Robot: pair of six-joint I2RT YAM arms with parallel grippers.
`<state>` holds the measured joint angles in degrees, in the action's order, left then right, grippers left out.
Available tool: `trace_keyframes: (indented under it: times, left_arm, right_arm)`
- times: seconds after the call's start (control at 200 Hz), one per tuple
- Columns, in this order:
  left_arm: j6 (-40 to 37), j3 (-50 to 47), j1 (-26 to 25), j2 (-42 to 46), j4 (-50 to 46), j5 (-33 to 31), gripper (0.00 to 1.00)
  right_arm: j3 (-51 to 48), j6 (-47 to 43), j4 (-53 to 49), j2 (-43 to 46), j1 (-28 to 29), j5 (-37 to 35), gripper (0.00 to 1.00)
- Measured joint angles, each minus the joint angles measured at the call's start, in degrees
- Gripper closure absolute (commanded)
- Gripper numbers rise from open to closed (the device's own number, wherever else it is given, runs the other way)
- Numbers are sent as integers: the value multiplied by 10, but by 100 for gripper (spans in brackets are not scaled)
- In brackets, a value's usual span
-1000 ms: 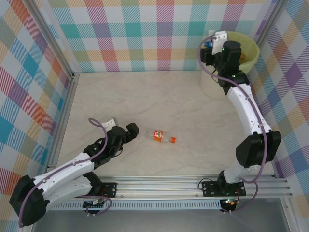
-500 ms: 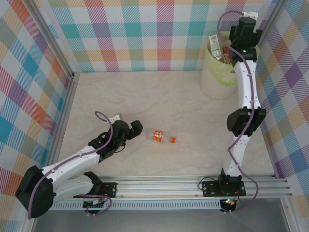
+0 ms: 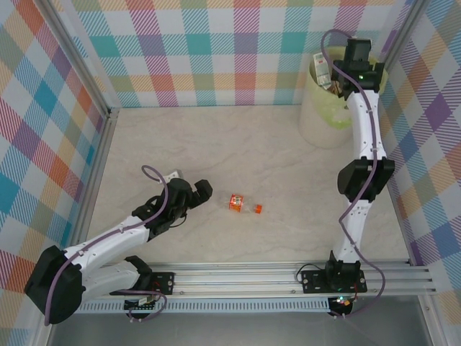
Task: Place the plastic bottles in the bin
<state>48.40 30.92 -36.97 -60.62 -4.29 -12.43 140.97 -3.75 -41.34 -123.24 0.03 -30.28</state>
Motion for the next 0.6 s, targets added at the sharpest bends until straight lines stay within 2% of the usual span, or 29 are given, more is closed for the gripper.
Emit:
trace_keyframes:
  times: [0.205, 0.365, 0.475, 0.6]
  left_arm:
    - [9, 9, 1, -41, -7, 18, 0]
    - [19, 48, 4, -85, -34, 26, 0]
    - [28, 78, 4, -111, -57, 25, 0]
    - [47, 95, 4, -129, -87, 18, 0]
  right_arm:
    - [-189, -3, 4, 171, 65, 116, 0]
    - [-399, -58, 54, 301, 116, 285, 0]
    - [-517, -108, 74, 339, 143, 386, 0]
    - [-607, -166, 69, 338, 190, 446, 0]
